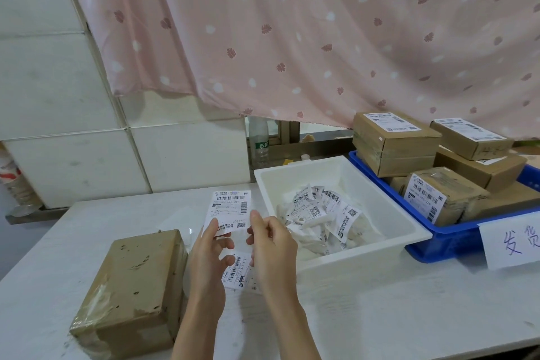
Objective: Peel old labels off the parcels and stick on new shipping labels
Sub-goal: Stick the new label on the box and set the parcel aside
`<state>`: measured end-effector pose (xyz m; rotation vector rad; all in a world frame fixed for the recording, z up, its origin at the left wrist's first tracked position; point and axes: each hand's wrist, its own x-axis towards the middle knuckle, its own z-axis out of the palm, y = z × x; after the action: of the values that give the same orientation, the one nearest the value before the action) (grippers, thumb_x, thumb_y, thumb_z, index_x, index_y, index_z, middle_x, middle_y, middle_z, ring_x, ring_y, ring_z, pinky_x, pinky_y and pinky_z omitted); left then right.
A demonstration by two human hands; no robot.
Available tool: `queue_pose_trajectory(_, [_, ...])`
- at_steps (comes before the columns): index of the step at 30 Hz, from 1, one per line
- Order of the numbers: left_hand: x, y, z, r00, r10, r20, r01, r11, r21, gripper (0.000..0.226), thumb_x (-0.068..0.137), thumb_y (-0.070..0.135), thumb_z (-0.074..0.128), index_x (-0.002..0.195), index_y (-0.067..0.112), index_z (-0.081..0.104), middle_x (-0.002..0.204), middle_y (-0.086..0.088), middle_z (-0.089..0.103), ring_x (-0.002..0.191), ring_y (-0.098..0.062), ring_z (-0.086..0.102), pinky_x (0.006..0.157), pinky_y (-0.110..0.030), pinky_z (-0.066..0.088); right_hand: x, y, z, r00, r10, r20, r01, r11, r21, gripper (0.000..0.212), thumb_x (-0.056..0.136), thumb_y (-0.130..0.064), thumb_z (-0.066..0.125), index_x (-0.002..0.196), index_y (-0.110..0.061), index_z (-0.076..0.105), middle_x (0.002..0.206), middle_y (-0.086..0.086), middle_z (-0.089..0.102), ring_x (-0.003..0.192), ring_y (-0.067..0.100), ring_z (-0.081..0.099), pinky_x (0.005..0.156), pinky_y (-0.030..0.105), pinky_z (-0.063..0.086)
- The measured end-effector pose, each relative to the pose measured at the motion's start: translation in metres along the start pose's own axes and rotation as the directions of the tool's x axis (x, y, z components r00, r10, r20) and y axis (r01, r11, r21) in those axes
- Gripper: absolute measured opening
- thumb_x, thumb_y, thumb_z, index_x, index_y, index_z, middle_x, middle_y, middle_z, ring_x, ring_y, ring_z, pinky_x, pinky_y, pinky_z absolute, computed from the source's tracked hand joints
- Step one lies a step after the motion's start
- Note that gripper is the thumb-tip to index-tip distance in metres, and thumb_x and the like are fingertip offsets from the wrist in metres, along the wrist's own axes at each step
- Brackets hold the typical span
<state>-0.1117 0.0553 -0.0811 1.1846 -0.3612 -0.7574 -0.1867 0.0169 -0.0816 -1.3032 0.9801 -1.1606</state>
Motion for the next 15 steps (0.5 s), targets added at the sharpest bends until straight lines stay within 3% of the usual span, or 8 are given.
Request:
queue_pose_trajectory(5, [0.002, -0.003, -0.001, 0.998, 0.053, -0.017, -0.051, 0.995, 0.089, 0.021, 0.102, 0.022, 0.045, 0.099, 0.016, 0.066, 0.073, 0.0, 0.056, 0.061, -0.01, 0.043, 0.055, -0.027, 0.031, 0.0, 0.001, -0.003, 0.999, -0.033, -0.01, 0.033, 0.999, -0.043, 0.02, 0.088, -0.02, 0.068, 0.071, -0.012, 0.06, 0.062, -0.004, 0.06, 0.054, 0.002, 0.05, 0.057, 0.016, 0.043])
queue_pose_trajectory(9, [0.002, -0.009, 0.002, 0.991, 0.125, -0.047, -0.108, 0.958, 0.266, 0.018, 0.102, 0.017, 0.044, 0.095, 0.019, 0.061, 0.072, -0.004, 0.04, 0.06, -0.012, 0.034, 0.055, -0.027, 0.029, 0.0, 0.001, -0.003, 0.998, -0.06, -0.017, 0.059, 0.995, -0.079, 0.019, 0.089, -0.02, 0.067, 0.072, -0.016, 0.059, 0.06, -0.009, 0.056, 0.053, 0.0, 0.049, 0.057, 0.013, 0.04])
queue_pose_trajectory(15, [-0.004, -0.015, 0.003, 0.975, 0.219, -0.027, -0.175, 0.842, 0.509, 0.024, 0.1, 0.019, 0.046, 0.079, 0.006, 0.047, 0.067, -0.004, 0.042, 0.06, -0.017, 0.036, 0.055, -0.031, 0.029, -0.001, 0.002, -0.002, 0.989, -0.148, -0.013, 0.143, 0.973, -0.179, 0.02, 0.093, -0.019, 0.062, 0.074, -0.019, 0.056, 0.061, -0.007, 0.054, 0.062, -0.001, 0.054, 0.059, 0.014, 0.04])
